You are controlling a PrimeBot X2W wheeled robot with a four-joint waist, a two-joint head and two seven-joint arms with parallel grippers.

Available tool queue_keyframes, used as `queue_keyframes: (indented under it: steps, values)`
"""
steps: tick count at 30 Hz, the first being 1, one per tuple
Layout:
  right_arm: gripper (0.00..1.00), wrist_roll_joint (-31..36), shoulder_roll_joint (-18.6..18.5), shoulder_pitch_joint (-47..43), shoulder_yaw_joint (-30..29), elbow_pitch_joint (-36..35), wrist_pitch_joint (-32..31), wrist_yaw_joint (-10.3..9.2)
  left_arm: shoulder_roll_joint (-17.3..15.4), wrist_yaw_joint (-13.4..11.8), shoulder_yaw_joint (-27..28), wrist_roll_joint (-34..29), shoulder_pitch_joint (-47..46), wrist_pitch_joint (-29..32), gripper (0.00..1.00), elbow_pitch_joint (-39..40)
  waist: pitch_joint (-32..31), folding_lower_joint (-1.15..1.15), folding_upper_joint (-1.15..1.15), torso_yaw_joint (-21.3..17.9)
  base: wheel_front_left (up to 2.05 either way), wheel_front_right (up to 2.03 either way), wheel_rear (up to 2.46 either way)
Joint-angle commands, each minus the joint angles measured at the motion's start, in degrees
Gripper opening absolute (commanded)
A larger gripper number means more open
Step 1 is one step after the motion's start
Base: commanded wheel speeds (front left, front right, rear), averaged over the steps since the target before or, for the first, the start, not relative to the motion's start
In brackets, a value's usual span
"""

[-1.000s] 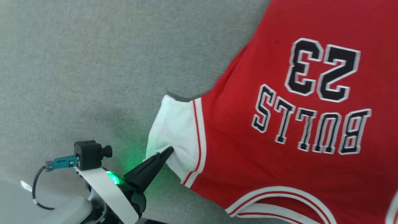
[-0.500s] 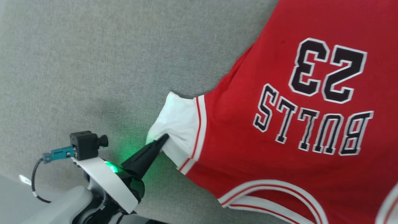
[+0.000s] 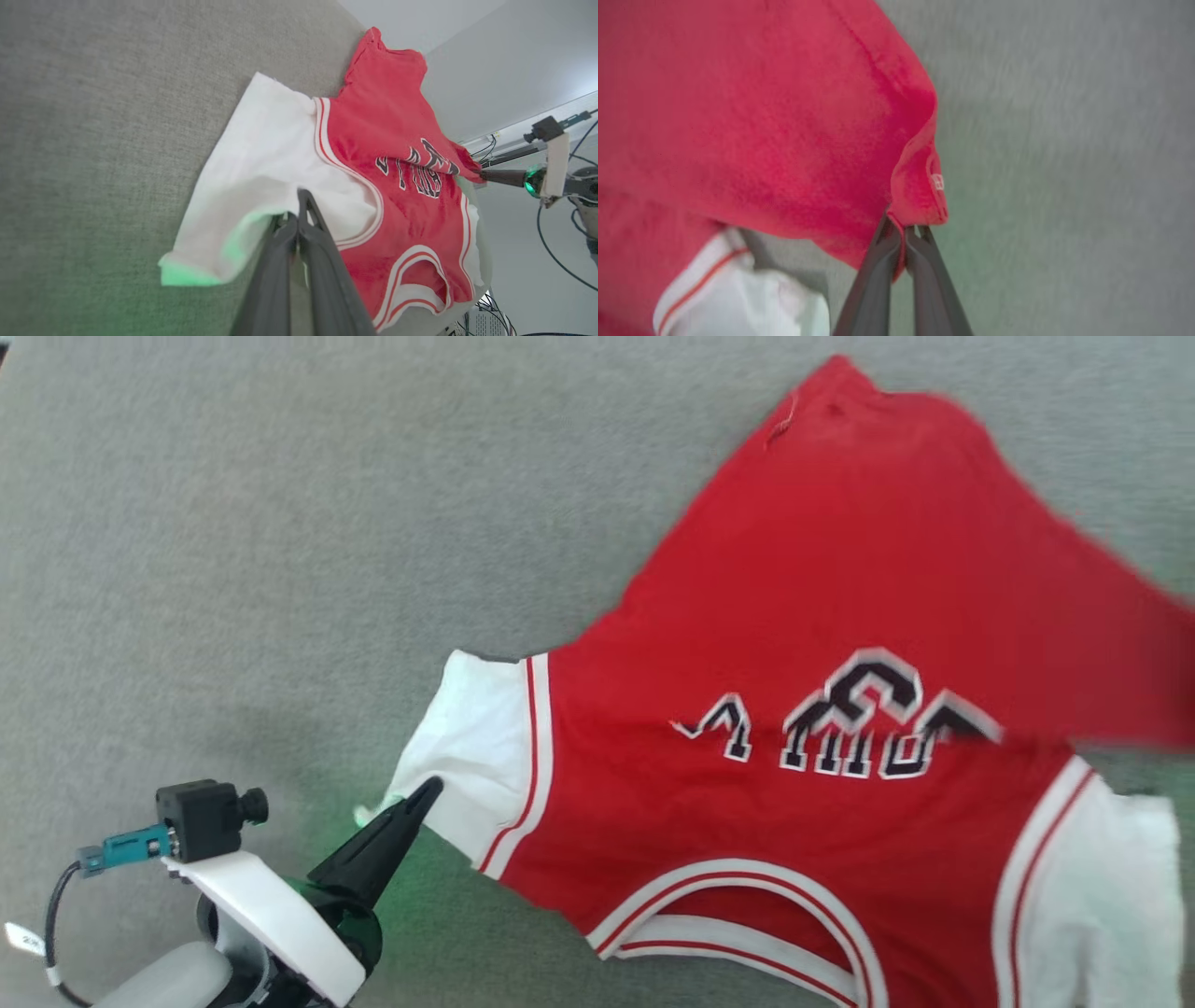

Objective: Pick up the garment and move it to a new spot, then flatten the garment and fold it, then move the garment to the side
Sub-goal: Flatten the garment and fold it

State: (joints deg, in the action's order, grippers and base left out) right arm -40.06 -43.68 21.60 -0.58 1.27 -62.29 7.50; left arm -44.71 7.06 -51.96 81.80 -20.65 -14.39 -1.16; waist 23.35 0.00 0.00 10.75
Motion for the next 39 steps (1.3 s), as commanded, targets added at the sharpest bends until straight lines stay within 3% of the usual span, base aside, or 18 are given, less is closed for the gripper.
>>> queue_keyframes:
  steps: [1, 6, 11, 16, 22, 23, 25, 26, 35, 39]
  values:
    - [0.0, -0.4, 0.2, -2.5, -0.5, -1.0, -0.6, -0.03, -0.1, -0.1, 0.3, 0.3, 0.7, -0.3, 0.0, 0.1, -2.0, 0.0, 0.0, -2.1, 0.0, 0.0, 0.0]
    - [0.0, -1.4, 4.1, -23.1, -5.8, -13.2, -6.5, -0.03, -1.4, -1.0, 1.6, 0.3, 2.3, -0.5, 0.0, 0.2, -3.5, 0.0, 0.0, -4.4, 0.0, 0.0, 0.0]
    - [0.0, -0.8, 9.0, -36.3, -5.7, -21.1, -9.5, -0.04, -2.2, -1.5, 2.9, -0.1, 2.9, -0.7, 0.0, 0.4, -3.4, 0.0, 0.0, -5.6, 0.0, 0.0, 0.0]
    - [0.0, -0.7, 13.0, -42.7, -3.2, -25.1, -10.7, -0.04, -2.8, -1.6, 4.0, -0.3, 3.2, -0.7, 0.0, 0.4, -3.1, 0.0, 0.0, -6.2, 0.0, 0.0, 0.0]
    - [0.0, -0.7, 13.6, -42.9, 0.4, -25.3, -9.4, -0.03, -3.0, -1.7, 4.6, -0.4, 2.8, -0.6, 0.0, 0.3, -2.6, 0.0, 0.0, -6.6, 0.0, 0.0, 0.0]
    - [0.06, -0.5, 13.6, -42.1, 0.4, -25.3, -8.6, -0.03, -3.1, -1.6, 4.5, -0.4, 2.8, -0.5, 0.0, 0.3, -2.6, 0.0, 0.0, -6.7, 0.0, 0.0, 0.0]
    - [0.87, 0.0, 13.4, -40.9, -0.4, -25.8, -6.6, -0.03, -3.1, -1.6, 4.5, -0.3, 2.9, -0.4, 0.0, 0.3, -2.6, 0.0, 0.0, -6.9, 0.0, 0.0, 0.0]
    - [1.0, 0.0, 13.0, -40.4, -1.0, -26.3, -5.5, -0.03, -3.1, -1.6, 4.6, -0.2, 2.9, -0.4, 0.0, 0.3, -2.6, 0.0, 0.0, -7.0, 0.0, 0.0, 0.0]
    - [1.0, -1.9, 10.8, -31.6, -16.8, -34.1, -2.7, -0.03, -2.5, -1.9, 5.1, -0.9, 2.9, -0.6, 0.0, 1.2, -2.2, 0.0, 0.0, -6.9, 0.0, 0.0, 0.0]
    - [1.0, 1.9, 10.6, -20.2, -17.9, -31.0, 2.0, -0.03, -1.5, -1.7, 4.9, -1.6, 1.2, -0.1, 0.0, 1.3, -0.5, 0.0, 0.0, -5.9, 0.0, 0.0, 0.0]
